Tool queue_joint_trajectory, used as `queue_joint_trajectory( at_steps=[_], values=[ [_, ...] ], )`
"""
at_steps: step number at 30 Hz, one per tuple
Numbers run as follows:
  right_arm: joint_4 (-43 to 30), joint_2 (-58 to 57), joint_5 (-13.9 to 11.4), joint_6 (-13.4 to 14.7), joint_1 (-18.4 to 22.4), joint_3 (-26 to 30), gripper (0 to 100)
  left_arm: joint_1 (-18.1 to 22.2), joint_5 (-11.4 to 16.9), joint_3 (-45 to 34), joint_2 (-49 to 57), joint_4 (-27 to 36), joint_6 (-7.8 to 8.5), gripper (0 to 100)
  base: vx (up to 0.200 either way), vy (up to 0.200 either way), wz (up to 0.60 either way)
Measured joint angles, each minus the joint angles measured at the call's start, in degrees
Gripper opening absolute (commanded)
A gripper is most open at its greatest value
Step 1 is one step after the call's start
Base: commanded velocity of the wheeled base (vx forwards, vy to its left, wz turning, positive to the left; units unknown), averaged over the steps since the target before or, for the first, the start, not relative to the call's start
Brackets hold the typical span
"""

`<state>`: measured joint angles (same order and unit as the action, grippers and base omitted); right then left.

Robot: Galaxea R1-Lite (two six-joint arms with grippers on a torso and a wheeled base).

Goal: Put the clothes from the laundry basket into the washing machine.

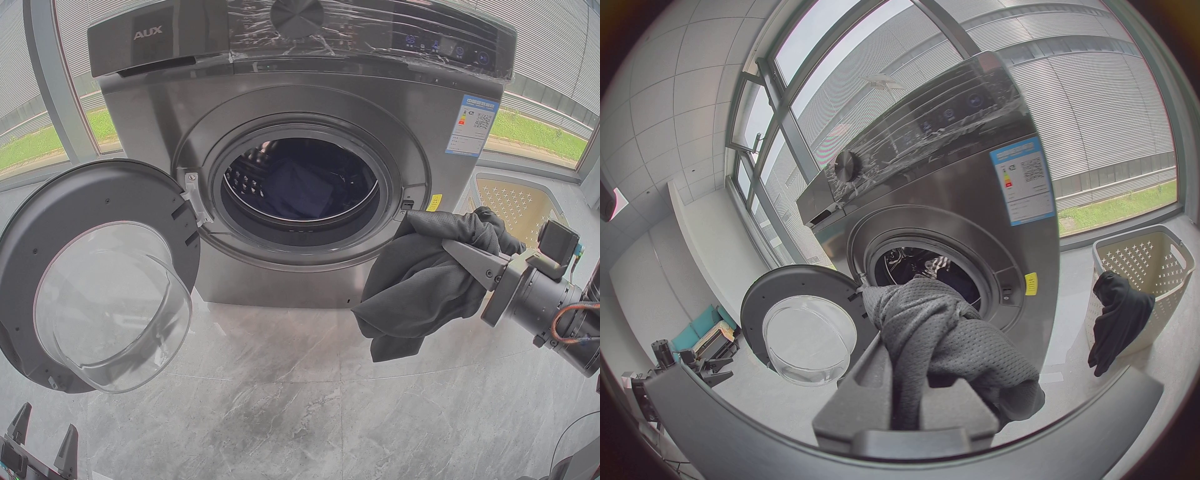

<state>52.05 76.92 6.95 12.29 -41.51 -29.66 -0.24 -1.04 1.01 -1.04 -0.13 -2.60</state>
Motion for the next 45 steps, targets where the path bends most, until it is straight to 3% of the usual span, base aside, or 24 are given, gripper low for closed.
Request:
queue_joint_trajectory(
  at_steps=[19,23,25,33,42,45],
  values=[
    [-0.02,1.68,-0.11,1.15,-0.6,-0.16,0,0.04,-0.02,0.0,0.0,-0.05,0.35,100,0.0,-0.095,0.0],
    [0.04,3.15,-0.11,1.04,-1.23,-0.4,0,0.11,-0.22,0.0,0.0,-0.05,1.4,100,0.0,0.0,0.0],
    [0.06,4.02,-0.09,1.08,-2.06,-0.96,0,0.15,-0.2,0.0,0.0,0.04,2.16,100,0.0,0.0,0.0],
    [4.96,10.14,0.49,2.11,-5.95,-6.8,0,0.2,0.04,0.0,0.0,0.04,2.41,100,0.0,0.0,0.0],
    [11.19,17.04,1.61,2.29,-7.5,-11.85,0,0.2,1.46,0.2,0.0,-1.97,3.02,100,0.0,0.0,0.0],
    [11.31,18.12,2.08,2.33,-7.52,-12.59,0,0.2,4.25,2.6,-0.06,-3.39,3.11,100,0.0,0.0,0.0]
  ],
)
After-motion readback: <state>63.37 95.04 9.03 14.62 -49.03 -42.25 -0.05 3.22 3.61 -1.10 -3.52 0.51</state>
